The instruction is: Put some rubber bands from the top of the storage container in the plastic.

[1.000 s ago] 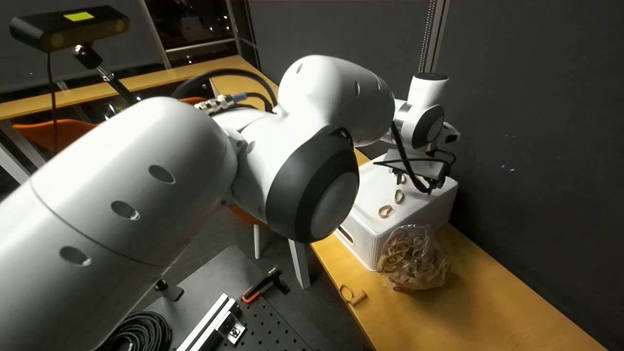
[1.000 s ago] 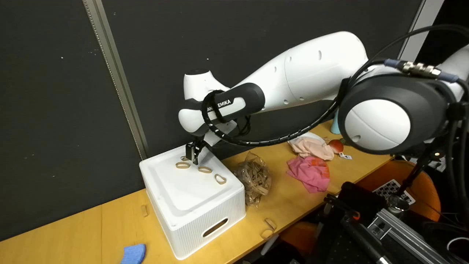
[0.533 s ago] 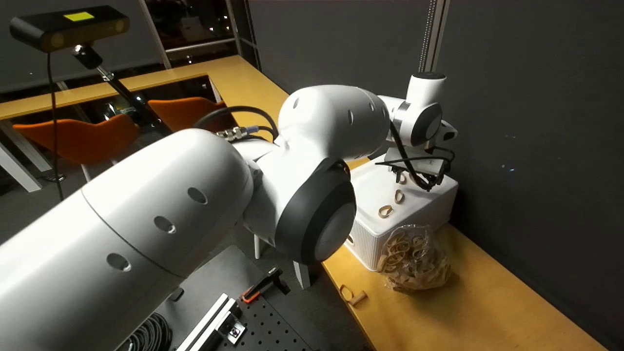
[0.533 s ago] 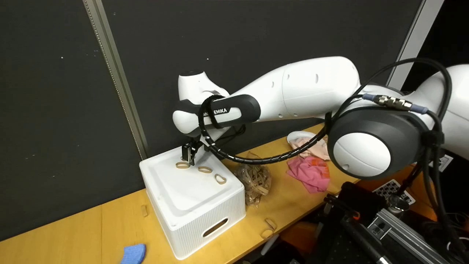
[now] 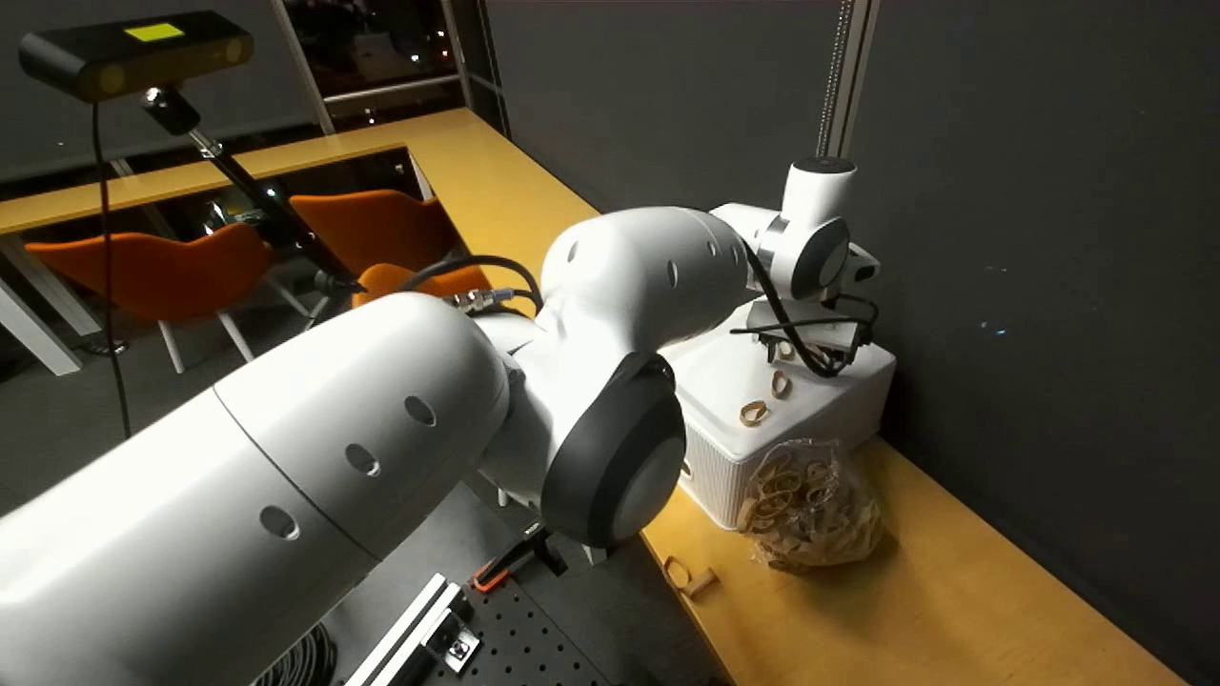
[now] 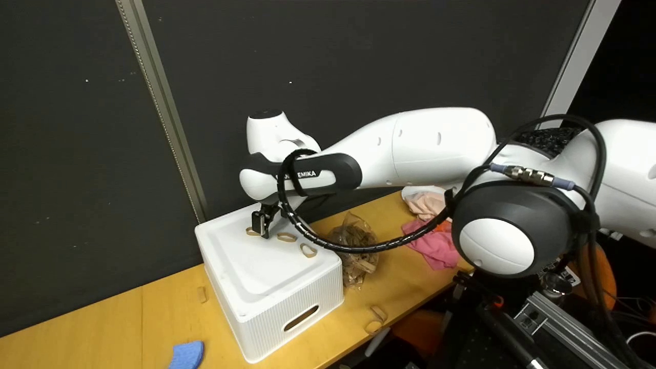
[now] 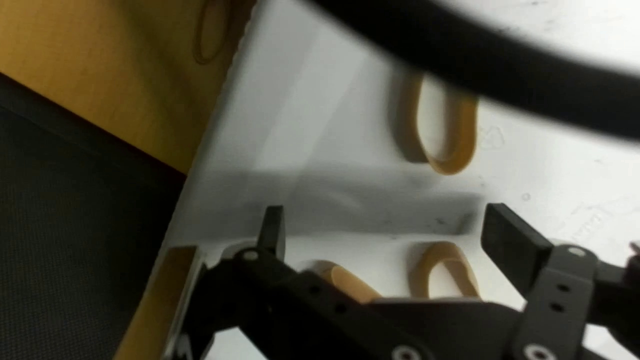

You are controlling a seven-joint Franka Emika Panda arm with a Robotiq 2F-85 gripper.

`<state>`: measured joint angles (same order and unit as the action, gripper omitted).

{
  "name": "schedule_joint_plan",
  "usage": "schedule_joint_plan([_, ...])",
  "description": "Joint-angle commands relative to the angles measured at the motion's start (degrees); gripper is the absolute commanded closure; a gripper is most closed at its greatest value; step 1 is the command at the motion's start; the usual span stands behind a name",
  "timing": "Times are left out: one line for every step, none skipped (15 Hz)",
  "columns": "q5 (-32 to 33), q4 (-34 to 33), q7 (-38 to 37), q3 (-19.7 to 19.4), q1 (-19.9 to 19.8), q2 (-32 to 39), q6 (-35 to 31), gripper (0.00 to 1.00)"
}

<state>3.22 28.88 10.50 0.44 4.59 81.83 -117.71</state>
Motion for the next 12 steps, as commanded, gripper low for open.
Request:
schedule_joint_plan([1.24, -8.03, 1.63, -0.62, 1.59, 4.64, 0.14, 0.00])
schedule_joint_plan([1.51, -8.99, 1.83, -0.92, 2.00, 5.14, 0.00, 0.00])
schedule_joint_plan([1.98, -3.40, 1.63, -1.44, 2.38, 2.09, -3.51, 0.00])
schedule_joint_plan([2.54, -3.69, 1.52, -1.88, 2.63, 2.45, -4.63, 0.00])
schedule_joint_plan([3.07, -3.53, 1.42, -2.19, 2.75, 2.59, -5.97, 0.00])
schedule_joint_plan([3.51, -3.38, 1.41, -2.43, 2.77, 2.73, -7.04, 0.00])
schedule_joint_plan([3.78, -3.19, 1.33, -2.66, 2.79, 2.70, -7.97, 0.00])
schedule_joint_plan([4.16, -3.29, 1.20, -2.96, 2.75, 2.94, -8.86, 0.00])
schedule_joint_plan([4.42, -4.50, 1.26, -3.12, 2.62, 3.75, -8.79, 0.00])
schedule_joint_plan([4.65, -4.68, 1.21, -3.32, 2.57, 3.94, -9.14, 0.00])
schedule_joint_plan([4.99, -4.69, 1.15, -3.59, 2.55, 4.03, -9.50, 0.00])
schedule_joint_plan([5.15, -4.68, 1.14, -3.72, 2.53, 4.10, -9.84, 0.00])
